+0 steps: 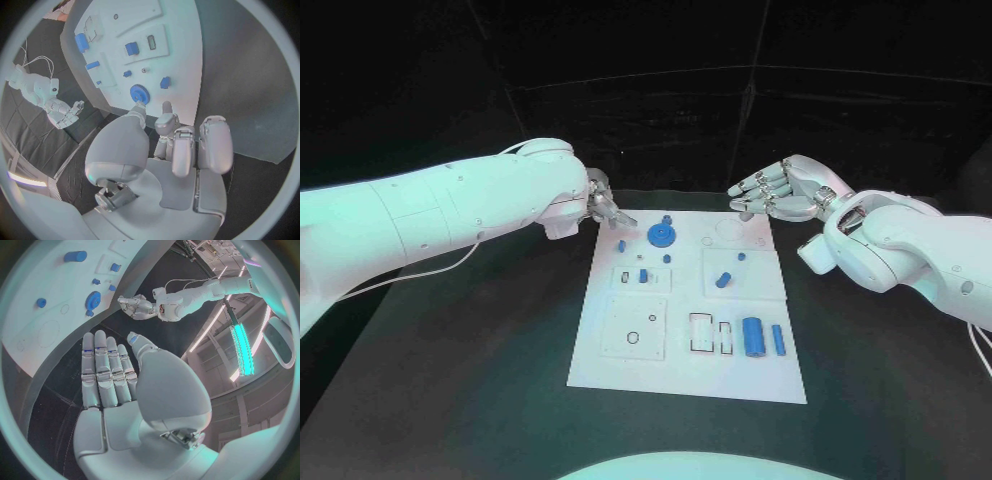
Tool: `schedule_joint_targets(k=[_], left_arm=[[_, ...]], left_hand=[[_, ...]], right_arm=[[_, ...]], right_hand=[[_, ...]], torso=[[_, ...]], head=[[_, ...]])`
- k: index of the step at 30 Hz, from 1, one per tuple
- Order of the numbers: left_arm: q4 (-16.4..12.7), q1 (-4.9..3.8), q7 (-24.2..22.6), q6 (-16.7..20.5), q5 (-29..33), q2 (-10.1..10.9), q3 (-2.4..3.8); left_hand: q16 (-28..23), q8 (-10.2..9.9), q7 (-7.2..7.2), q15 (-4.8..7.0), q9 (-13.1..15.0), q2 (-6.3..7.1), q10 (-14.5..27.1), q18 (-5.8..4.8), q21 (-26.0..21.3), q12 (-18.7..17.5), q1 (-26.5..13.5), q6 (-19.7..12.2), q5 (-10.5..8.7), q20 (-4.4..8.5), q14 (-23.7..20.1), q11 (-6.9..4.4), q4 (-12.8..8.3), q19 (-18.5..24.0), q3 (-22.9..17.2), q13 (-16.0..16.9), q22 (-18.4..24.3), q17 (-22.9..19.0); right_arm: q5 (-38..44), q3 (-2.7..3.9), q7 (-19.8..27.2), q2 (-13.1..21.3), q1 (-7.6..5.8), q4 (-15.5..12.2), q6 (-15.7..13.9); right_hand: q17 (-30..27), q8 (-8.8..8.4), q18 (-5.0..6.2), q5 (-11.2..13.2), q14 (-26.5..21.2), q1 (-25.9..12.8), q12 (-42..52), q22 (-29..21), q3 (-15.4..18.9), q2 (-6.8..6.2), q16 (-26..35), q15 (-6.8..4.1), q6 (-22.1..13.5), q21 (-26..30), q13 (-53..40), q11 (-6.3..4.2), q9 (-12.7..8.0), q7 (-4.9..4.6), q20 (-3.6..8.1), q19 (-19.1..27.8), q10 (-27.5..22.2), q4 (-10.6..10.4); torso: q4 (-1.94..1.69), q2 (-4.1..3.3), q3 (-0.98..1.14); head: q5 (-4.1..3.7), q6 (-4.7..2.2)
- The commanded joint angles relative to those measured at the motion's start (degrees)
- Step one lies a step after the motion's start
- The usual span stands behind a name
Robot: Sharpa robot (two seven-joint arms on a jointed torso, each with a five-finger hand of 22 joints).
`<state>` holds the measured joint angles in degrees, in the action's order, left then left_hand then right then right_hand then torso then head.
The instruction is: Assemble the parts on the task board
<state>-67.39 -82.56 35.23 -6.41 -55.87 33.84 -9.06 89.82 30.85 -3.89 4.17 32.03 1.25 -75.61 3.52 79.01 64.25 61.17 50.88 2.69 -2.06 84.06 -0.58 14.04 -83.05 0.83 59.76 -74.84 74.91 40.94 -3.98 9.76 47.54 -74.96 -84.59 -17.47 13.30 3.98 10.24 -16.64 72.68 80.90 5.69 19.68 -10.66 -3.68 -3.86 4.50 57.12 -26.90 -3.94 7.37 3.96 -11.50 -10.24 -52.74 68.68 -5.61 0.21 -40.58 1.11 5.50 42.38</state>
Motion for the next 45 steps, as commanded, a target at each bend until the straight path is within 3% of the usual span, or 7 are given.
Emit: schedule_joint_targets(k=[1, 14, 34, 45], left_arm=[[2.02, 0.24, -0.58, -3.53, -0.16, -1.06, -0.02], [7.21, 1.62, -2.86, -5.52, -0.24, -3.76, -0.11], [8.47, 2.28, -4.09, -8.16, -0.26, -4.8, -0.21], [8.66, 2.33, -4.08, -9.49, -0.25, -4.92, -1.09]], left_hand=[[0.18, -0.43, -0.04, -0.3, -0.31, -0.3, 0.53, 0.11, -0.27, -0.61, 0.56, 0.4, 0.18, -0.31, 5.94, 0.26, 0.05, 0.13, 0.67, -0.52, 0.09, 15.09], [0.18, -0.57, 0.0, -0.34, -1.06, -0.12, 0.54, 0.08, -0.18, -0.45, 0.66, 1.03, 0.16, -0.39, 5.94, 0.26, 0.6, 0.05, 2.19, -0.5, -0.12, 15.09], [0.18, -0.8, 0.03, -0.32, -1.99, -0.73, 0.48, 0.05, -0.12, -0.24, 2.13, 1.49, 0.15, -0.39, 5.94, 0.23, 0.64, -0.01, 3.35, -0.53, -0.33, 15.09], [0.18, -0.96, 0.01, -0.37, -2.77, -1.61, 0.45, 0.02, -0.07, -0.07, 4.44, 1.79, 0.16, -0.42, 5.94, 0.25, -0.24, -0.06, 3.92, -0.56, -0.52, 15.09]], right_arm=[[0.07, 0.04, 0.38, -0.13, -0.11, -0.03, 0.3], [0.07, 0.04, 0.59, -0.51, -0.1, 0.03, 0.12], [0.07, 0.04, 0.58, -0.79, -0.1, 0.17, 0.06], [0.07, 0.04, 0.55, -0.87, -0.1, 0.19, 0.14]], right_hand=[[-0.07, 0.0, -0.02, 0.21, -0.22, -0.6, -0.14, -0.1, -0.07, 0.17, 0.22, 0.07, -0.51, 0.19, 0.07, 0.09, -0.02, -0.08, -0.44, 0.01, -0.38, -0.14], [-0.1, 0.03, 0.03, 0.06, -0.31, -0.36, -0.1, -0.22, -0.3, 0.15, 0.2, 0.05, -0.56, 0.4, 0.06, 0.06, 0.0, -0.06, -0.47, 0.0, -0.43, 0.03], [-0.12, 0.06, 0.06, 0.01, -0.34, -0.16, -0.07, -0.28, -0.47, 0.09, 0.19, 0.03, -0.57, 0.51, 0.05, 0.04, 0.01, -0.05, -0.48, -0.04, -0.45, 0.21], [-0.13, 0.08, 0.07, 0.0, -0.36, -0.07, -0.05, -0.32, -0.57, 0.11, 0.19, 0.03, -0.56, 0.56, 0.04, 0.04, 0.02, -0.05, -0.49, -0.06, -0.46, 0.28]], torso=[[0.05, 0.01, -0.03], [0.05, 0.03, 0.02], [0.0, 0.08, 0.05], [-0.03, 0.06, 0.01]], head=[[0.08, 0.07], [0.04, 0.27], [-0.07, 0.53], [-0.04, 0.64]])
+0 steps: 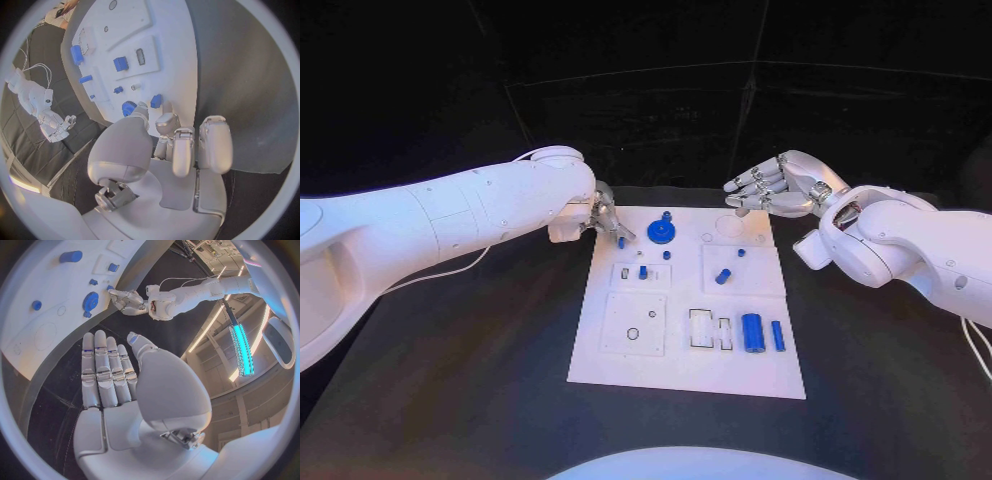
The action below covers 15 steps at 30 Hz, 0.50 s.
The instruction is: Assemble the parts on the task board
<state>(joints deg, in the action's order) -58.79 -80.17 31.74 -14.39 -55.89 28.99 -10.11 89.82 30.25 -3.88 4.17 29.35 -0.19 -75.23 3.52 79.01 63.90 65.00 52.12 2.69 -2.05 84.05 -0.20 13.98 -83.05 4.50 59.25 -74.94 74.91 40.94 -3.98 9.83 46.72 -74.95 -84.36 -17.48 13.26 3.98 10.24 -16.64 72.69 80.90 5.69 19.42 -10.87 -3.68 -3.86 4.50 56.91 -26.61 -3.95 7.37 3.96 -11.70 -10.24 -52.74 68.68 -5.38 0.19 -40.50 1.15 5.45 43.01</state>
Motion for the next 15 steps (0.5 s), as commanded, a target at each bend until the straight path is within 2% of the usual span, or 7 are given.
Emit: schedule_joint_targets(k=[1, 8, 15], left_arm=[[0.07, -0.06, -0.58, -1.49, -0.23, -0.07, -0.08], [-0.03, -0.04, -0.66, -0.83, -0.23, -0.01, -0.17], [-0.27, -0.03, -1.3, 0.53, -0.23, -0.02, -0.19]], left_hand=[[0.18, -0.35, -0.01, -0.38, -0.12, -0.19, 0.09, 0.02, -0.08, 0.28, 0.67, 0.56, 0.16, -0.43, 5.95, -0.12, -0.2, -0.06, 0.26, -0.06, -0.42, 15.09], [0.18, -0.35, -0.01, -0.38, -0.19, -0.3, 0.09, 0.03, -0.09, 0.28, 0.87, 0.6, 0.16, -0.43, 5.95, -0.12, -0.27, -0.05, 0.31, -0.08, -0.42, 15.09], [0.18, -0.28, 0.03, -0.38, -0.47, -1.18, -0.06, 0.02, -0.08, 0.5, 1.69, 0.91, 0.17, -0.44, 5.95, -0.15, -0.52, -0.07, 0.4, 0.04, -0.49, 15.09]], right_arm=[[0.06, 0.04, 0.48, -0.05, -0.11, -0.04, 0.15], [0.06, 0.04, 0.46, -0.05, -0.11, -0.02, 0.17], [0.06, 0.04, 0.47, -0.15, -0.11, 0.07, 0.21]], right_hand=[[-0.1, 0.08, 0.08, -0.01, -0.36, -0.07, -0.05, -0.07, -0.36, 0.11, 0.19, 0.03, -0.35, 0.28, 0.04, 0.04, 0.02, 0.15, -0.49, -0.06, -0.46, 0.05], [-0.1, 0.08, 0.08, -0.01, -0.36, -0.07, -0.05, -0.07, -0.36, 0.11, 0.19, 0.03, -0.35, 0.28, 0.04, 0.04, 0.02, 0.15, -0.49, -0.06, -0.46, 0.05], [-0.1, 0.08, 0.08, -0.01, -0.36, -0.07, -0.05, -0.07, -0.36, 0.11, 0.19, 0.03, -0.35, 0.28, 0.04, 0.04, 0.02, 0.15, -0.49, -0.06, -0.46, 0.05]], torso=[[0.0, 0.0, -0.02], [0.03, 0.02, -0.02], [-0.03, 0.01, -0.01]], head=[[0.01, 0.04], [0.05, 0.07], [0.04, 0.17]])
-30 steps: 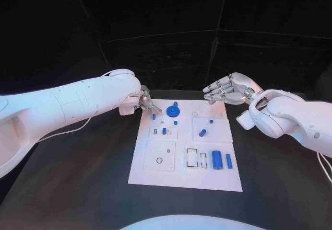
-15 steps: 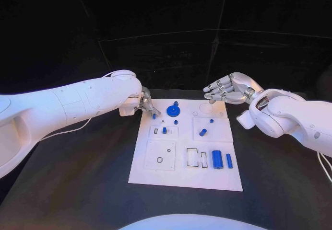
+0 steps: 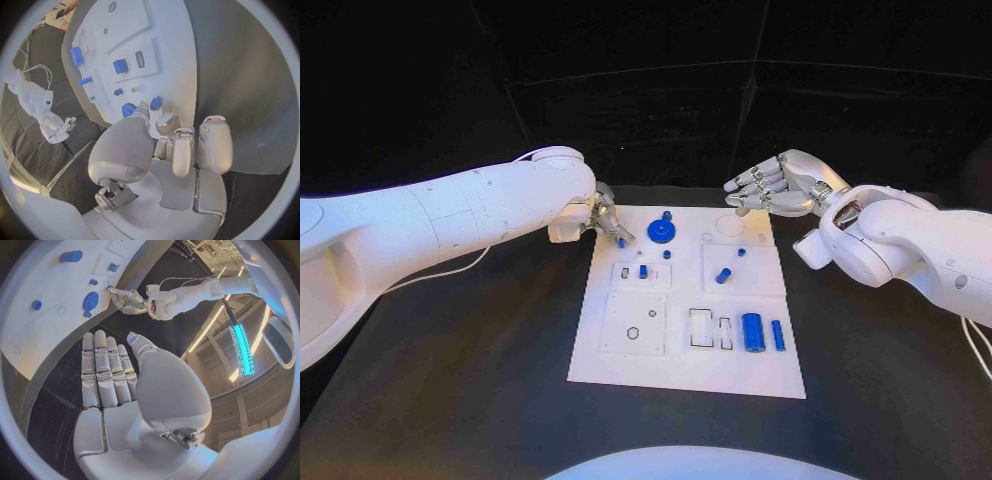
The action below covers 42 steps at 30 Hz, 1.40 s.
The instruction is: Assemble the parts on the task board
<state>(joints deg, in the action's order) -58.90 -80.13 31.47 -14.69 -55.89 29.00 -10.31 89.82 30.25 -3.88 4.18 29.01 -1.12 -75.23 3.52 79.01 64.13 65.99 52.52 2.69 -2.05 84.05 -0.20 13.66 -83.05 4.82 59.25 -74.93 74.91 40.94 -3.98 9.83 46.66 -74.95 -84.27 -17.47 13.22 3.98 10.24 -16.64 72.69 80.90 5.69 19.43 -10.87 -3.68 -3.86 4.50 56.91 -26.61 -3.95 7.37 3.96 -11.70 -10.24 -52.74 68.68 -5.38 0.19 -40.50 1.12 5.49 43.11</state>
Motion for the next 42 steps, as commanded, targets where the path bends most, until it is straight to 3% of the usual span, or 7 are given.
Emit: schedule_joint_targets(k=[1, 10, 19, 26, 33, 42], left_arm=[[-0.2, -0.07, -1.13, 1.05, -0.23, -0.03, 0.01], [-0.08, -0.06, -1.95, 2.96, 1.59, 0.04, 0.01], [-0.11, -0.06, -2.27, 1.2, 2.1, 0.11, 0.01], [-0.32, -0.06, -2.56, 1.19, 2.14, 0.46, 0.01], [-2.03, -0.06, -3.43, 4.27, 2.99, 1.97, 0.02], [-8.95, -0.06, -3.32, 11.24, 5.36, 6.56, 0.03]], left_hand=[[0.18, -0.26, 0.05, -0.37, -0.17, -0.45, -0.08, 0.02, -0.08, 0.28, 0.91, 0.57, 0.17, -0.44, 5.95, -0.16, -0.29, -0.08, 0.04, 0.04, -0.51, 15.09], [0.18, -0.17, 0.1, -0.35, -0.75, -3.34, 0.4, 0.07, -0.28, -0.41, 5.32, 0.69, 0.19, -0.43, 5.95, -0.23, -2.58, 0.02, -1.28, -0.92, -0.39, 15.09], [0.18, -0.17, 1.03, 0.25, -1.24, -7.46, 0.78, 0.11, -0.47, -1.08, 14.88, 0.24, 0.15, 0.04, 5.95, -1.07, -9.21, 0.14, -7.68, -1.52, -0.36, 15.09], [0.18, 0.22, 0.8, 0.11, -1.11, -7.19, 0.78, 0.08, -0.53, -1.51, 15.22, 0.04, 0.11, 0.08, 5.95, -0.86, -10.86, 0.18, -10.79, -1.94, -0.43, 15.09], [0.18, 0.74, 0.75, 0.09, -0.88, -5.89, 0.51, 0.06, -0.5, -1.6, 14.61, -0.15, 0.11, 0.05, 5.95, -0.85, -12.33, 0.12, -13.96, -2.1, -0.6, 15.09], [0.18, 1.59, 0.88, 0.2, -0.62, -3.49, -0.33, 0.05, -0.49, -1.23, 11.92, -0.04, 0.04, 0.12, 5.95, -0.99, -13.57, -0.01, -19.56, -1.92, -0.83, 15.09]], right_arm=[[0.06, 0.04, 0.48, -0.11, -0.11, -0.01, 0.22], [0.06, 0.04, 0.44, -0.2, -0.11, 0.06, 0.34], [0.06, 0.04, 0.29, -0.23, -0.11, 0.06, 0.41], [0.06, 0.04, 0.27, -0.2, -0.11, 0.05, 0.43], [0.06, 0.04, 0.31, -0.14, -0.11, 0.06, 0.45], [0.06, 0.04, 0.3, 0.01, -0.11, 0.15, 0.46]], right_hand=[[-0.05, 0.08, 0.08, 0.0, -0.37, -0.07, -0.05, -0.07, -0.36, 0.11, 0.19, 0.03, -0.35, 0.28, 0.05, 0.04, 0.02, 0.15, -0.49, -0.06, -0.46, 0.05], [-0.07, 0.11, 0.08, -0.02, -0.39, -0.08, -0.03, -0.11, -0.44, 0.14, 0.19, 0.05, -0.33, 0.34, 0.04, 0.06, 0.03, 0.14, -0.5, -0.09, -0.47, 0.06], [-0.07, 0.12, 0.08, -0.03, -0.4, -0.09, -0.02, -0.12, -0.47, 0.15, 0.18, 0.05, -0.32, 0.36, 0.04, 0.06, 0.03, 0.14, -0.51, -0.09, -0.47, 0.05], [-0.07, 0.12, 0.08, -0.03, -0.4, -0.09, -0.02, -0.12, -0.47, 0.15, 0.18, 0.05, -0.32, 0.36, 0.04, 0.06, 0.03, 0.14, -0.51, -0.09, -0.47, 0.05], [-0.08, 0.12, 0.08, -0.03, -0.42, -0.13, -0.01, -0.14, -0.48, 0.13, 0.19, 0.06, -0.33, 0.39, 0.04, 0.07, 0.03, 0.12, -0.52, -0.1, -0.48, 0.04], [-0.09, 0.12, 0.07, -0.03, -0.44, -0.18, -0.01, -0.16, -0.5, 0.14, 0.19, 0.08, -0.34, 0.43, 0.04, 0.09, 0.03, 0.11, -0.53, -0.1, -0.49, 0.0]], torso=[[-0.02, 0.01, 0.02], [0.04, 0.02, 0.01], [0.01, 0.01, 0.0], [0.01, 0.04, 0.01], [-0.08, 0.04, 0.02], [-0.14, 0.06, 0.05]], head=[[0.01, 0.08], [0.07, 0.18], [0.07, 0.32], [0.05, 0.38], [0.07, 0.23], [0.18, 0.18]])
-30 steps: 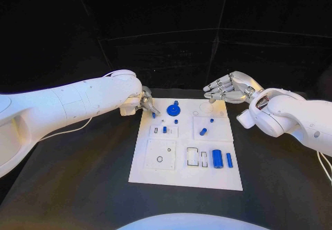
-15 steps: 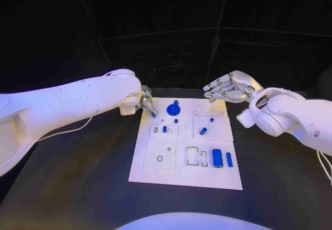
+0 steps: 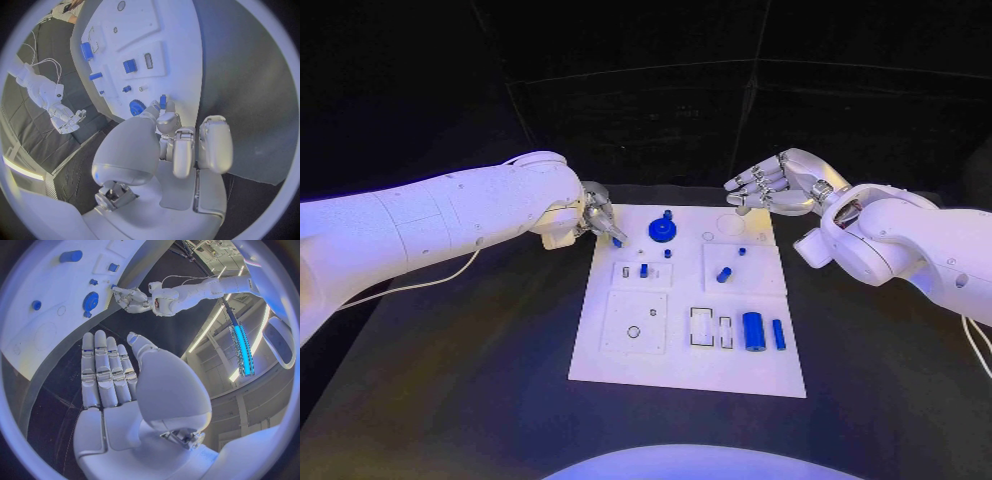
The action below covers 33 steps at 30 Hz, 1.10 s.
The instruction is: Assemble the parts on the task board
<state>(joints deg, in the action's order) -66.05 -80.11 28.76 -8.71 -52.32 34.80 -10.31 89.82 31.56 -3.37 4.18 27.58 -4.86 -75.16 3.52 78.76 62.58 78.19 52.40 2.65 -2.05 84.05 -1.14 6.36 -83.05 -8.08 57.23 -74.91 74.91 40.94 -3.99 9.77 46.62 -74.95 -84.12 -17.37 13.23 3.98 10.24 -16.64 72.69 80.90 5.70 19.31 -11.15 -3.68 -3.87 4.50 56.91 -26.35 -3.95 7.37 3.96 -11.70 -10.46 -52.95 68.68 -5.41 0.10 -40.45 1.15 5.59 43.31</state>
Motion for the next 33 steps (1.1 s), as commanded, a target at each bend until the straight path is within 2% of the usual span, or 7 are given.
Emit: schedule_joint_targets(k=[1, 5, 8, 11, 16, 18, 33], left_arm=[[-2.9, -0.08, -0.46, 6.2, 1.9, 1.39, 0.02], [-8.02, 0.03, 0.18, 10.28, 2.12, 4.13, -0.04], [-10.92, 0.33, 0.39, 12.66, 1.97, 5.76, -0.2], [-13.4, 0.74, 0.37, 14.82, 0.87, 7.15, -0.42], [-16.42, 1.41, 0.08, 17.23, -1.39, 8.77, -0.63], [-17.13, 1.6, 0.05, 17.62, -2.15, 9.13, -0.66], [-20.12, 3.12, 0.7, 17.91, -4.72, 9.99, -1.5]], left_hand=[[0.18, 0.41, 0.4, 0.21, 0.85, 0.5, -0.55, 0.05, -0.22, 0.48, -0.66, 0.15, 0.14, 0.14, 5.95, -0.09, -6.34, -0.04, -7.29, 0.24, -0.89, 15.09], [0.18, 0.99, 0.49, 0.31, 1.04, 1.96, -0.83, 0.01, -0.15, 0.57, -2.38, 0.12, 0.11, 0.25, 5.95, -0.19, -7.06, -0.18, -11.1, 0.2, -1.13, 15.09], [0.18, 1.24, 0.49, 0.33, 1.12, 2.77, -0.91, -0.01, -0.1, 0.51, -3.12, 0.08, 0.13, 0.28, 5.95, -0.18, -7.45, -0.24, -13.03, 0.08, -1.25, 15.09], [0.18, 1.54, 0.49, 0.33, 1.22, 3.55, -1.07, -0.03, -0.08, 0.55, -4.0, 0.09, 0.12, 0.29, 5.95, -0.24, -7.74, -0.3, -14.99, 0.05, -1.35, 15.09], [0.18, 1.66, 0.53, 0.34, 1.26, 3.84, -1.12, -0.05, -0.02, 0.56, -4.38, 0.11, 0.14, 0.28, 5.95, -0.23, -7.82, -0.36, -15.75, 0.03, -1.46, 15.09], [0.18, 2.06, 0.58, 0.38, 1.39, 4.78, -1.31, -0.06, -0.02, 0.6, -5.55, 0.1, 0.14, 0.32, 5.95, -0.28, -8.07, -0.41, -18.11, -0.02, -1.56, 15.09], [0.18, 2.22, 0.6, 0.4, 1.45, 5.16, -1.39, -0.08, 0.02, 0.66, -5.95, 0.1, 0.14, 0.33, 5.95, -0.3, -8.22, -0.46, -19.02, 0.01, -1.66, 15.09]], right_arm=[[0.06, 0.04, 0.36, 0.06, -0.11, 0.01, 0.37], [0.06, 0.04, 0.33, 0.01, -0.11, 0.1, 0.4], [0.06, 0.04, 0.31, -0.02, -0.12, 0.13, 0.43], [0.06, 0.04, 0.28, 0.0, -0.12, 0.15, 0.45], [0.06, 0.03, 0.18, 0.03, -0.12, 0.18, 0.58], [0.06, 0.03, 0.13, 0.03, -0.12, 0.18, 0.63], [0.06, 0.03, 0.02, 0.0, -0.12, 0.19, 0.78]], right_hand=[[-0.1, 0.12, 0.07, -0.03, -0.44, -0.18, -0.01, -0.05, -0.22, 0.14, 0.19, 0.08, -0.34, 0.17, 0.04, 0.09, 0.03, 0.11, -0.31, 0.11, -0.49, 0.04], [-0.1, 0.12, 0.07, -0.03, -0.44, -0.18, -0.01, -0.05, -0.22, 0.14, 0.19, 0.08, -0.34, 0.17, 0.04, 0.09, 0.03, 0.11, -0.31, 0.11, -0.49, 0.04], [-0.1, 0.12, 0.07, -0.03, -0.44, -0.18, -0.01, -0.05, -0.22, 0.14, 0.19, 0.08, -0.34, 0.17, 0.04, 0.09, 0.03, 0.11, -0.31, 0.11, -0.49, 0.04], [-0.1, 0.12, 0.07, -0.03, -0.44, -0.18, -0.01, -0.05, -0.22, 0.14, 0.19, 0.08, -0.34, 0.17, 0.04, 0.09, 0.03, 0.11, -0.31, 0.11, -0.49, 0.04], [-0.1, 0.12, 0.07, -0.02, -0.46, -0.2, 0.0, -0.07, -0.24, 0.11, 0.19, 0.09, -0.35, 0.21, 0.04, 0.09, 0.03, 0.1, -0.32, 0.11, -0.5, 0.04], [-0.1, 0.12, 0.07, -0.02, -0.46, -0.2, 0.0, -0.07, -0.24, 0.11, 0.19, 0.09, -0.35, 0.21, 0.04, 0.09, 0.03, 0.1, -0.32, 0.11, -0.5, 0.04], [-0.11, 0.12, 0.07, 0.0, -0.47, -0.23, 0.0, -0.08, -0.24, 0.08, 0.19, 0.09, -0.36, 0.24, 0.04, 0.1, 0.03, 0.1, -0.33, 0.1, -0.51, 0.04]], torso=[[-0.1, 0.03, 0.03], [0.07, -0.06, 0.03], [-0.01, 0.01, 0.12], [-0.12, 0.03, 0.03], [-0.2, 0.04, -0.04], [-0.2, 0.04, -0.04], [-0.17, 0.02, -0.02]], head=[[0.17, 0.03], [0.54, 0.03], [0.52, 0.15], [0.6, 0.25], [0.68, 0.27], [0.71, 0.29], [0.84, 0.57]])
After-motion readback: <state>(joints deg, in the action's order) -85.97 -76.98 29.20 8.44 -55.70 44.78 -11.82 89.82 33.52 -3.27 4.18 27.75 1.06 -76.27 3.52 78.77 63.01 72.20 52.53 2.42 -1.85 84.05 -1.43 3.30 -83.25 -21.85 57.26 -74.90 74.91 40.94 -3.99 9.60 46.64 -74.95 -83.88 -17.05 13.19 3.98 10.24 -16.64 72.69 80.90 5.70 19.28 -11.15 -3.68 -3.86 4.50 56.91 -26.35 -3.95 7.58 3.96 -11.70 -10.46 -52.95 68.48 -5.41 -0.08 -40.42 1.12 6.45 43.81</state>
